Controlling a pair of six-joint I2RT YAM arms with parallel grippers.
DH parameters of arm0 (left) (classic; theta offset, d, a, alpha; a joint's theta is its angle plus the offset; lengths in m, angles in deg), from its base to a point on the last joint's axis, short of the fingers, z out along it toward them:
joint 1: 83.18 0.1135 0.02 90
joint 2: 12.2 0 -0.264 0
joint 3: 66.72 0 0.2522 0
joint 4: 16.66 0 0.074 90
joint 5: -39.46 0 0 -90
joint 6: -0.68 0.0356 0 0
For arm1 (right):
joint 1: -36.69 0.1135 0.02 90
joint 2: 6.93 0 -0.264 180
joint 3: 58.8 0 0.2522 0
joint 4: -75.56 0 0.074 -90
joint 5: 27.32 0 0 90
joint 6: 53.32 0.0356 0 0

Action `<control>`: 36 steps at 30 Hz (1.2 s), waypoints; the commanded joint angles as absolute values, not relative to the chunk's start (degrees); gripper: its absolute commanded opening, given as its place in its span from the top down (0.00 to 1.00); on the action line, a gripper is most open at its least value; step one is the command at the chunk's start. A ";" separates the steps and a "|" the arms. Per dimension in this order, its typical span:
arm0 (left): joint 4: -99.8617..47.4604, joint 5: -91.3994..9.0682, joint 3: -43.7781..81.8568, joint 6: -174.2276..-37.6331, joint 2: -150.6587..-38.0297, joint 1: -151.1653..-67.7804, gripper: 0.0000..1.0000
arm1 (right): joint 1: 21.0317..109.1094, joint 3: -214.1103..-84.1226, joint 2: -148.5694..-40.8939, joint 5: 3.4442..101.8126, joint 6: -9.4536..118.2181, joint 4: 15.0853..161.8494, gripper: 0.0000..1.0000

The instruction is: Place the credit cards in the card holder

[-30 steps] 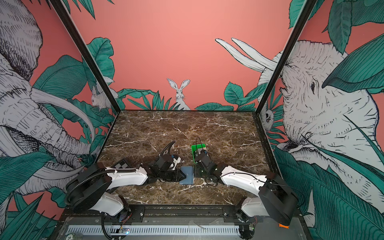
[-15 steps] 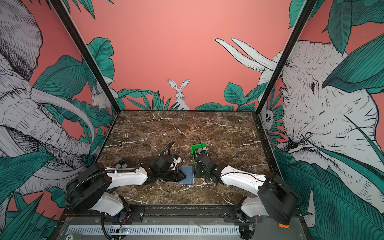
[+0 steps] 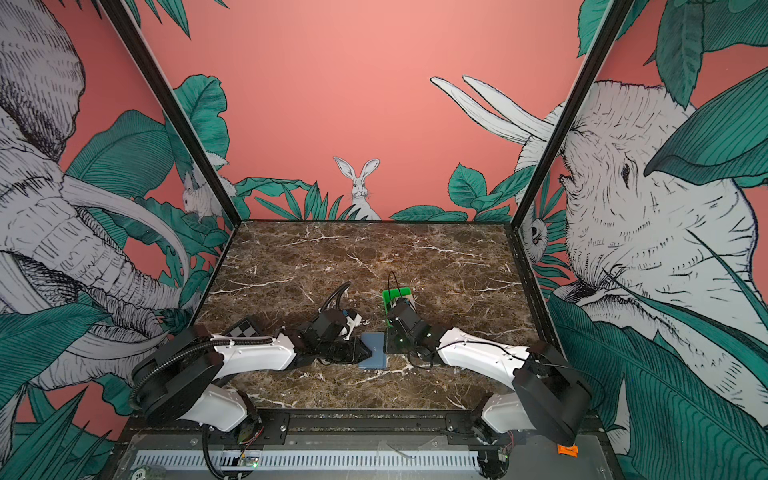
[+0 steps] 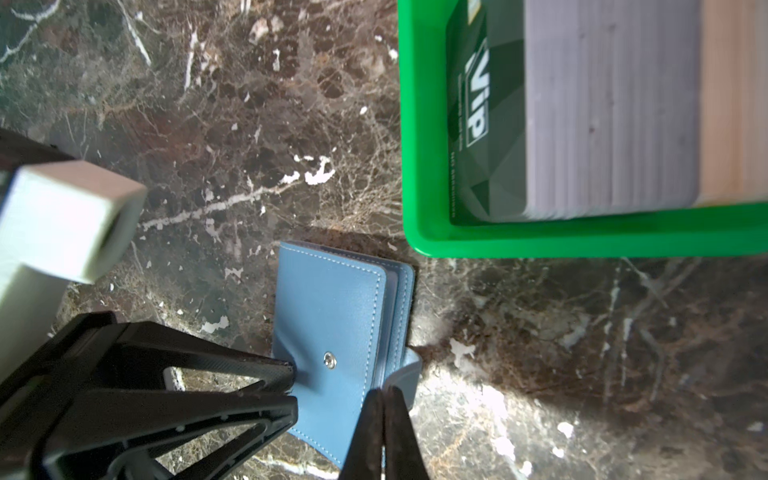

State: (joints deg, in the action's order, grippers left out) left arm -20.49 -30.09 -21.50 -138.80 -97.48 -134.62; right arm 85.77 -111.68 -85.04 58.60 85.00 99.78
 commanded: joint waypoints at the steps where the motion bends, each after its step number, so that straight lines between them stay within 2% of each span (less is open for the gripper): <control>1: -24.59 -31.46 -22.47 -138.85 -97.48 -135.17 0.74 | 86.06 -113.05 -86.28 57.25 84.19 98.23 1.00; 18: -22.38 -31.21 -23.78 -140.12 -97.72 -135.14 0.80 | 89.42 -116.03 -92.77 56.27 85.14 95.18 1.00; 36: -21.71 -31.25 -23.96 -140.39 -98.11 -135.38 0.83 | 90.60 -117.12 -95.43 56.27 85.53 94.76 1.00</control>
